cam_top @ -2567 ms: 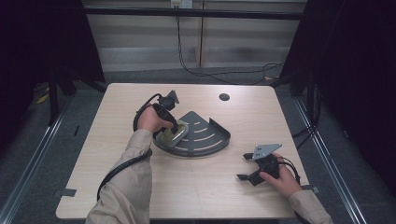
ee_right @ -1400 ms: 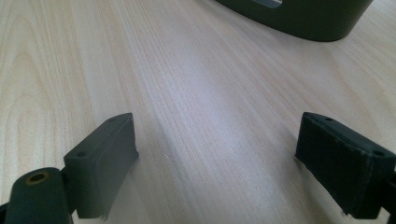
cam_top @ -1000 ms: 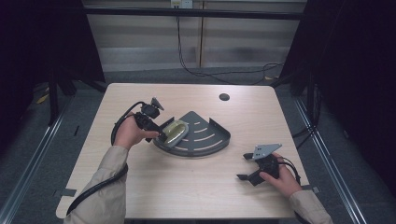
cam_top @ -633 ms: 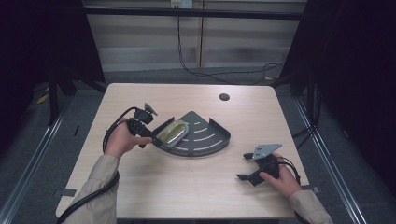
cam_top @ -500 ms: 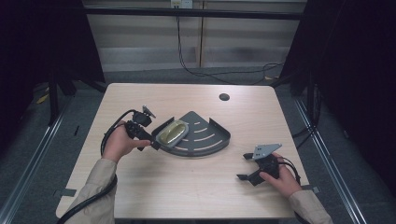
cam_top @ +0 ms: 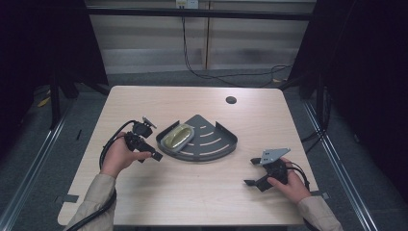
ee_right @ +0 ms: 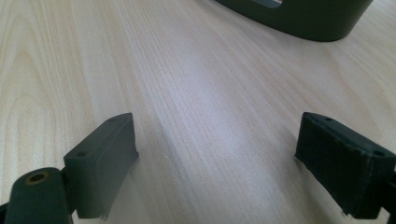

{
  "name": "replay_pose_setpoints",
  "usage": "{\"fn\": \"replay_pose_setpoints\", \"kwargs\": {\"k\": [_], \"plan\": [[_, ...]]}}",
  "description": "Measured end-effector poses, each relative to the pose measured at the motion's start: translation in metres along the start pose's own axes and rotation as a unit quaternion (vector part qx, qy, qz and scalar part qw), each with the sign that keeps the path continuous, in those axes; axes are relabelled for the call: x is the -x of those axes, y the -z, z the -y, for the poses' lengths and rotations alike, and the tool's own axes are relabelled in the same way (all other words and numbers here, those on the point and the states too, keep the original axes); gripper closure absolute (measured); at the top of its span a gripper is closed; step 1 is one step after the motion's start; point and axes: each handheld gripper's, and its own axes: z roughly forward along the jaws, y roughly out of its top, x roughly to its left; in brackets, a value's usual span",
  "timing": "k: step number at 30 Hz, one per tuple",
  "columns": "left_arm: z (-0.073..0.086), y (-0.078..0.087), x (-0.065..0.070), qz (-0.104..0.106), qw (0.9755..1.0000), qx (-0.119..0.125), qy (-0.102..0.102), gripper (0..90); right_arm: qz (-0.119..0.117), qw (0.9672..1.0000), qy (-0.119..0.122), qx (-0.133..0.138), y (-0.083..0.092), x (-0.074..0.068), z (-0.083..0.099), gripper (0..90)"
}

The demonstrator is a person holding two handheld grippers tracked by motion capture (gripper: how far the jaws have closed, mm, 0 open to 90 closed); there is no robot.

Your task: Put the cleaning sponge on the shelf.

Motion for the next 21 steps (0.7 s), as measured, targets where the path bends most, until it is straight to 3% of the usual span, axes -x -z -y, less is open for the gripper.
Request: {"fn": "replay_pose_setpoints", "kwargs": {"k": [12, 21], "plan": [[0.021, -0.009, -0.002, -0.001, 1.0000, 0.003, -0.004, 18.8, 0.000, 1.0000, 0.000, 0.000, 0.000, 0.000, 0.000, 11.6], [0.036, -0.013, -0.006, 0.001, 0.9999, 0.012, 0.005, 18.8, 0.000, 1.0000, 0.000, 0.000, 0.000, 0.000, 0.000, 11.6]]}}
